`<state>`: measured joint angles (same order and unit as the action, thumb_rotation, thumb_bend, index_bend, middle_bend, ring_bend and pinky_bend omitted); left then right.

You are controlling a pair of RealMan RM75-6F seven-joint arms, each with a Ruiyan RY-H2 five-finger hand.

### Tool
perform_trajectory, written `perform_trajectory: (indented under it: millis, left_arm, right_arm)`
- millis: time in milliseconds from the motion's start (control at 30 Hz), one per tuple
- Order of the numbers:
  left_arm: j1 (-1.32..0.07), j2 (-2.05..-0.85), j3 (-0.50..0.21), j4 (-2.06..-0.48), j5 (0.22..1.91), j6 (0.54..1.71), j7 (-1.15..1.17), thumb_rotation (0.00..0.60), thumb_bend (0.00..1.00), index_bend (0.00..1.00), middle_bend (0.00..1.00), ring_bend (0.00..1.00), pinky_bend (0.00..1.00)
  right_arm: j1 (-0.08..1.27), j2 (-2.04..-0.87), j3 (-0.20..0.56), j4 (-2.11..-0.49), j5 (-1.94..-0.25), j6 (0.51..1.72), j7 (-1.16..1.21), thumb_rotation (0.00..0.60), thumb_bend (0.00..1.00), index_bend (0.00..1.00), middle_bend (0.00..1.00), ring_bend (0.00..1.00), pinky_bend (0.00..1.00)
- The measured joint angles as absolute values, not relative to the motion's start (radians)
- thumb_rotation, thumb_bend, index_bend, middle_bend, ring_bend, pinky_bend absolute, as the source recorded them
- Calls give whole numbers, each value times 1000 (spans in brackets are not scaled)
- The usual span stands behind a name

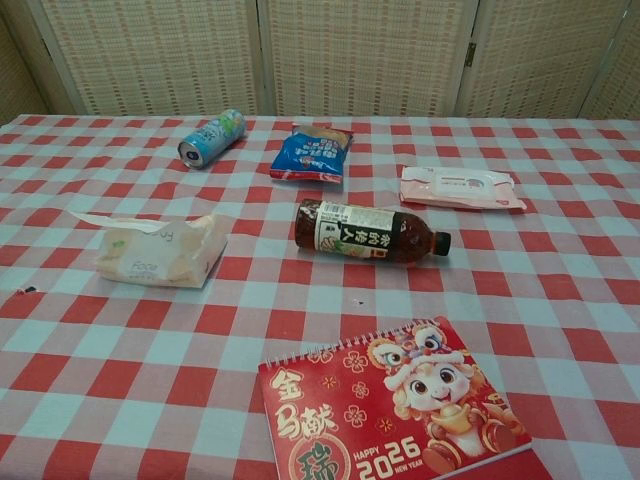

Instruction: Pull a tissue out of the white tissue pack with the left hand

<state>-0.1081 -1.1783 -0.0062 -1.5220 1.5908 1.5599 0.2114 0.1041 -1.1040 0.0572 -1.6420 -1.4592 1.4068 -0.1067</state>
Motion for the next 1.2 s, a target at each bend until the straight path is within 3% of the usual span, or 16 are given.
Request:
perform_trajectory:
  millis: [400, 567, 767, 933, 1200]
  left_arm:
    - [-125, -1194, -1, -1485, 1628, 1541, 215, 600, 456, 51, 129, 142, 294]
    - [-166, -1218, 4, -1454, 1628, 1446, 209, 600, 455, 50, 159, 154, 300]
    - [-251, -1264, -5, -1442, 1604, 1299, 237, 600, 454, 51, 253, 282, 371]
    - [-321, -1344, -36, -1378, 1560, 1201, 249, 600, 456, 62, 266, 310, 387]
    - [-412, -1484, -101, -1236, 1510, 1152, 233, 600, 454, 63, 264, 320, 403]
  right_arm:
    - [111, -1105, 57, -1640, -1453, 1394, -111, 600, 276, 92, 105, 0, 113]
    - [112, -1102, 49, -1642, -1455, 1382, -112, 600, 276, 92, 105, 0, 113]
    - [116, -1100, 50, -1644, -1453, 1377, -107, 600, 276, 92, 104, 0, 113]
    - [122, -1096, 48, -1645, -1441, 1356, -106, 600, 276, 92, 104, 0, 113]
    - [126, -1094, 49, -1649, -1429, 1347, -113, 600, 276, 92, 104, 0, 113]
